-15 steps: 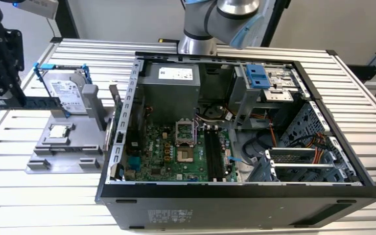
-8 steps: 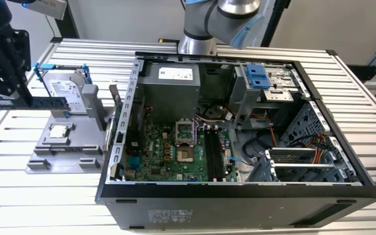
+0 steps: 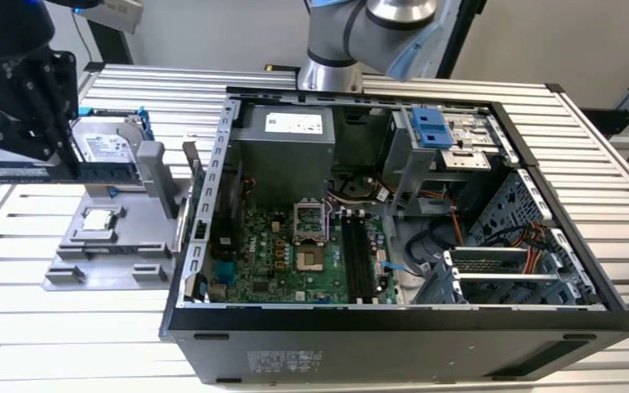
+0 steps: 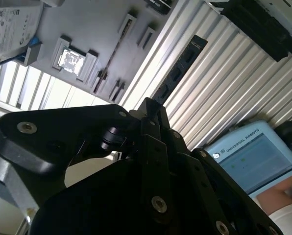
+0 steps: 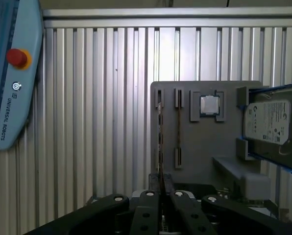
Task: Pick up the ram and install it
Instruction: 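Pick up the ram and move it above insertion slot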
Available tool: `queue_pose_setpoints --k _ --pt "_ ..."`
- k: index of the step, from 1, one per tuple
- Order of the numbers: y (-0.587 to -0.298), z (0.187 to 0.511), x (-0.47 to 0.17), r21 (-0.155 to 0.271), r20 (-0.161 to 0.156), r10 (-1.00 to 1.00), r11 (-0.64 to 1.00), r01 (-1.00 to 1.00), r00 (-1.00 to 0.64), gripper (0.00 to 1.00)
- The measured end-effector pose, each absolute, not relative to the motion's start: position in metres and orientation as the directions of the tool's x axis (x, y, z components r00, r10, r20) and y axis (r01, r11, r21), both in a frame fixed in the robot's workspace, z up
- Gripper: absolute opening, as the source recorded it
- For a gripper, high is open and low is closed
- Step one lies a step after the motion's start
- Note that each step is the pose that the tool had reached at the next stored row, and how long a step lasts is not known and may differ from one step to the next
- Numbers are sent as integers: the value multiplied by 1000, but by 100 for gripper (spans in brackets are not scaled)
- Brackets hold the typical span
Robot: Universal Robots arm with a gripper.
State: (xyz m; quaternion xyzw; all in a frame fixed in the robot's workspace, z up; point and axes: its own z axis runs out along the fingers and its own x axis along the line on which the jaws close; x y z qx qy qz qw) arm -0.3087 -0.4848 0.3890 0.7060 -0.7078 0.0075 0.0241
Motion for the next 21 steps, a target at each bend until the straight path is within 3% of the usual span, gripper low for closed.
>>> queue_pose_setpoints --k 21 --pt "-485 389 -233 28 45 -999 3 -1000 -2 0"
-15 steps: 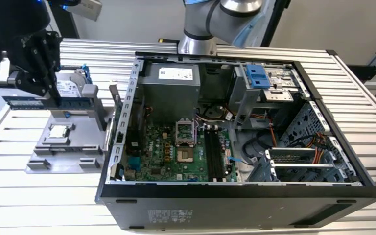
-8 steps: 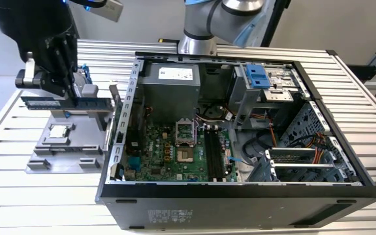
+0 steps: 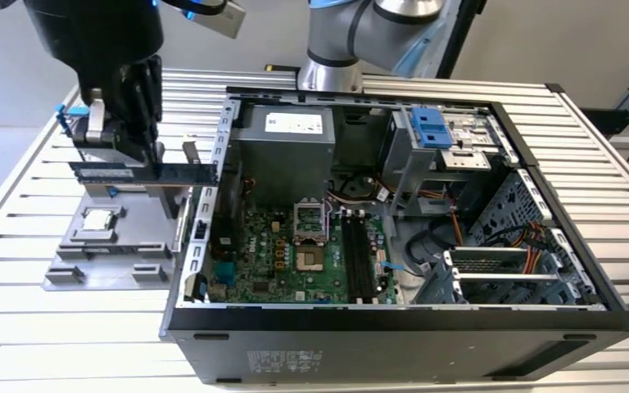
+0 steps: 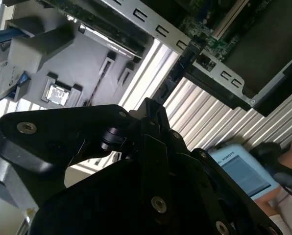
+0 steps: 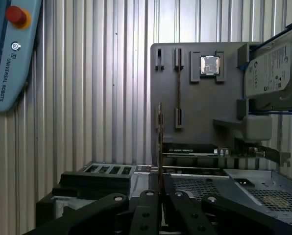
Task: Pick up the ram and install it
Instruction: 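Pick up the ram and move it above insertion slot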
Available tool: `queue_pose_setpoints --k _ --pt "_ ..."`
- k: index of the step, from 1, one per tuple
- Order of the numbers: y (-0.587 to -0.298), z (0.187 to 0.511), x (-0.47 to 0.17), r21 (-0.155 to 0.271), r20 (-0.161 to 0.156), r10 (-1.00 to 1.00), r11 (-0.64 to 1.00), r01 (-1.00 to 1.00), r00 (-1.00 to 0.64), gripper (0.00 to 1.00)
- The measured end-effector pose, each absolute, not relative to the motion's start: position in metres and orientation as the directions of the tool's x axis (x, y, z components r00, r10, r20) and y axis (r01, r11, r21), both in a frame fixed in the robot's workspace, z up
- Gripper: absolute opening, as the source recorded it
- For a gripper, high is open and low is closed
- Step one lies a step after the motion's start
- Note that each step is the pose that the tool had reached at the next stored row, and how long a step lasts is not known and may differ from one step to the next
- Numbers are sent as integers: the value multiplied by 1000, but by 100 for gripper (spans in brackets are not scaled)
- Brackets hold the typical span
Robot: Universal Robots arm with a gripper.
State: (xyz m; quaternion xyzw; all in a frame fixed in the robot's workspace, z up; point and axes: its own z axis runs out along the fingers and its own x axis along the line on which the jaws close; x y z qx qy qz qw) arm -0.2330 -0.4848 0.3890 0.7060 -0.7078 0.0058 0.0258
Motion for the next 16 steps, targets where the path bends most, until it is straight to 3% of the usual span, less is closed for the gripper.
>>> queue_pose_setpoints --k 16 --pt "-485 389 -180 31 45 -999 3 -1000 -2 0"
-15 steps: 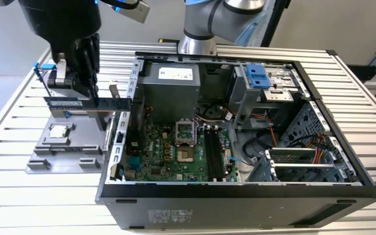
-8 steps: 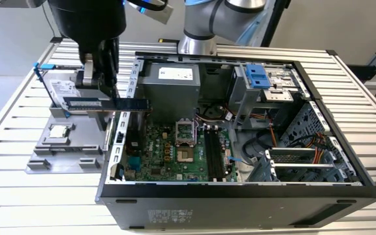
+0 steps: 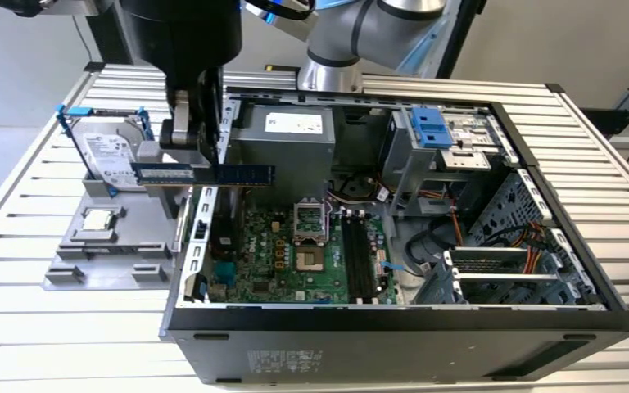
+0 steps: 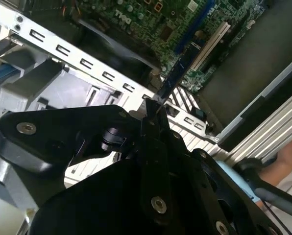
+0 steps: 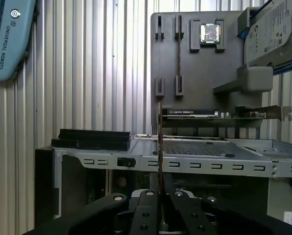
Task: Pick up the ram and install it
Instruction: 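Pick up the ram and move it above insertion slot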
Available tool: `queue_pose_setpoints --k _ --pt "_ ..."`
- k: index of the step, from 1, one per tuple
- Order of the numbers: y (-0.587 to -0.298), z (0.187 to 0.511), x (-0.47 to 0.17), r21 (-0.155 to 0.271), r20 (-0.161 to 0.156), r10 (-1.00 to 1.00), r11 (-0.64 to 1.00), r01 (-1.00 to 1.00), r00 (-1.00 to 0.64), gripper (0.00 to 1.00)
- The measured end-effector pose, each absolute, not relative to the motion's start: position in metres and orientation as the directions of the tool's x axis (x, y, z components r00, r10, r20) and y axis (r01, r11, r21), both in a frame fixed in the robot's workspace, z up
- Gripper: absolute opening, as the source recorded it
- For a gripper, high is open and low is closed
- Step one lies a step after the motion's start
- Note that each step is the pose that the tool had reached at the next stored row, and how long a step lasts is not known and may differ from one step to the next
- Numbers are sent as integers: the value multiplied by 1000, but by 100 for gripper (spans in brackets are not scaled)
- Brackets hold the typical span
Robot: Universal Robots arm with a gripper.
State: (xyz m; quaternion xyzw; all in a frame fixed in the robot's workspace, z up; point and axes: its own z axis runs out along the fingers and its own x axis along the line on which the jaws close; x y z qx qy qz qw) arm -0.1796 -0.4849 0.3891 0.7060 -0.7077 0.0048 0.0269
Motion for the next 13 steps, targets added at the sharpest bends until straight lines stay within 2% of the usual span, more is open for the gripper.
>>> queue_pose_setpoints --k 13 --pt "-485 389 -178 31 45 -999 3 -1000 -2 0"
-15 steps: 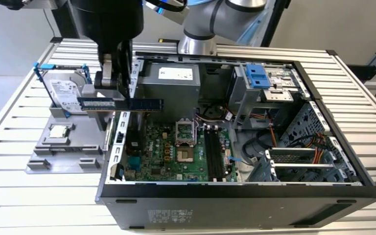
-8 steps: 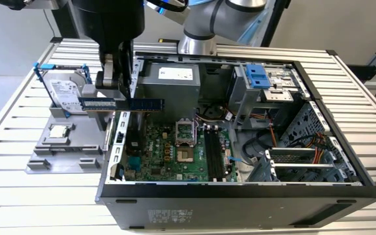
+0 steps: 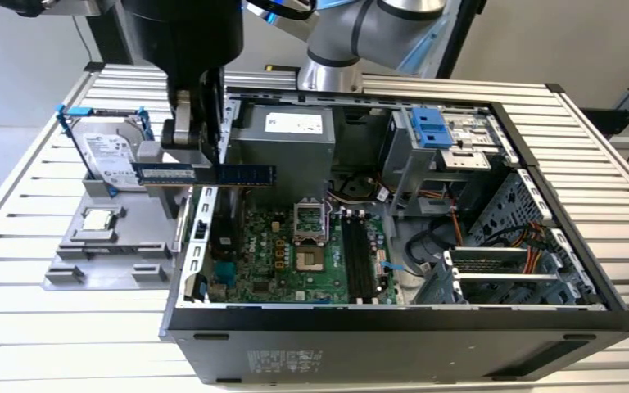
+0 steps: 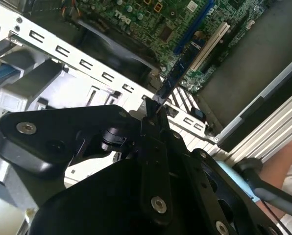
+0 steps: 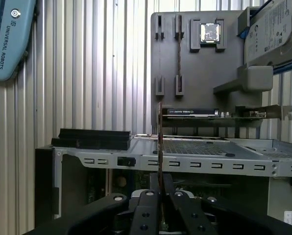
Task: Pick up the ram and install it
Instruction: 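Pick up the ram and move it above insertion slot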
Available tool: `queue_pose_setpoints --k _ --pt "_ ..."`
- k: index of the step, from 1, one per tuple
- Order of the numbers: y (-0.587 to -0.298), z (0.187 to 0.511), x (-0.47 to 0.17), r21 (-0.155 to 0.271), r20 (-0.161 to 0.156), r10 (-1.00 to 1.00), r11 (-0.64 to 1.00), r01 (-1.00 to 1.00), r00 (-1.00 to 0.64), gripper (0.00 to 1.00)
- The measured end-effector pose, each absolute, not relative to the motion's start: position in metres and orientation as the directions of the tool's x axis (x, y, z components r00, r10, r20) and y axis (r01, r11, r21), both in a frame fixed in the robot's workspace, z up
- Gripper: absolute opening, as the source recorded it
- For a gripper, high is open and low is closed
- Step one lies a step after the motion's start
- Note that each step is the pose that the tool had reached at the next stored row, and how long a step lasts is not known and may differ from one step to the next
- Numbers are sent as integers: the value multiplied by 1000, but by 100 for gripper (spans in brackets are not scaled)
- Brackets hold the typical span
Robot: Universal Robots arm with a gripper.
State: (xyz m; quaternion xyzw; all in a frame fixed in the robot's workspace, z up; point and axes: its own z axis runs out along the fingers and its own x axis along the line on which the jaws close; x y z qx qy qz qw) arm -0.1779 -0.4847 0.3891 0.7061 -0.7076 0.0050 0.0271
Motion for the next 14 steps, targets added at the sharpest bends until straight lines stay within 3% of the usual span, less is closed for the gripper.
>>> queue_pose_setpoints --k 14 --pt "-485 389 -130 33 45 -999 -1 -999 3 0"
